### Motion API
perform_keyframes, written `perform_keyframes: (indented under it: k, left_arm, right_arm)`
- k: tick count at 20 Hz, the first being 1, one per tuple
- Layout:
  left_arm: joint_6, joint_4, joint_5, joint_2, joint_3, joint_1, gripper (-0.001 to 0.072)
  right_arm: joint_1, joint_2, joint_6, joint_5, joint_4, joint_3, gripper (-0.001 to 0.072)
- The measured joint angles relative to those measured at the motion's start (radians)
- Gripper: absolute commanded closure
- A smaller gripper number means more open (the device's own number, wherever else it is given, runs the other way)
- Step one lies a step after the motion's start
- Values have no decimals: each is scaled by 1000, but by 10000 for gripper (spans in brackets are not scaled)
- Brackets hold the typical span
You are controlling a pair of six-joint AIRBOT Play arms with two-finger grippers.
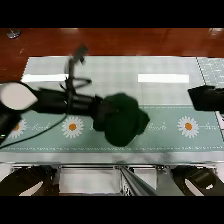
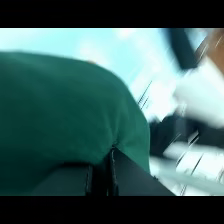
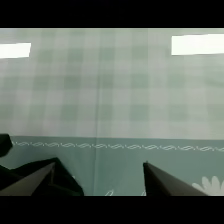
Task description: Fold the shirts.
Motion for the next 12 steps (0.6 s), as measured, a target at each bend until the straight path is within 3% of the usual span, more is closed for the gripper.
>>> perform_keyframes:
  k: [1,3,4,8,12]
  left_arm:
    - [3,16,1,-8,-64,6,575]
    - [8,41,18,-46,-159,34,64]
    - [9,48,18,-74,-182,54,5]
    - [5,103,-107,-187,-74,254,5]
    - [-68,235,-278,-137,18,533,6]
  right_arm:
    - [0,-1,10,-30,23,-44,89]
    - [0,-20,34,-108,77,-129,89]
    - [0,-42,42,-161,106,-168,89]
    - [-93,-183,29,-269,188,-172,88]
    - [-382,-238,-112,-177,226,-104,89]
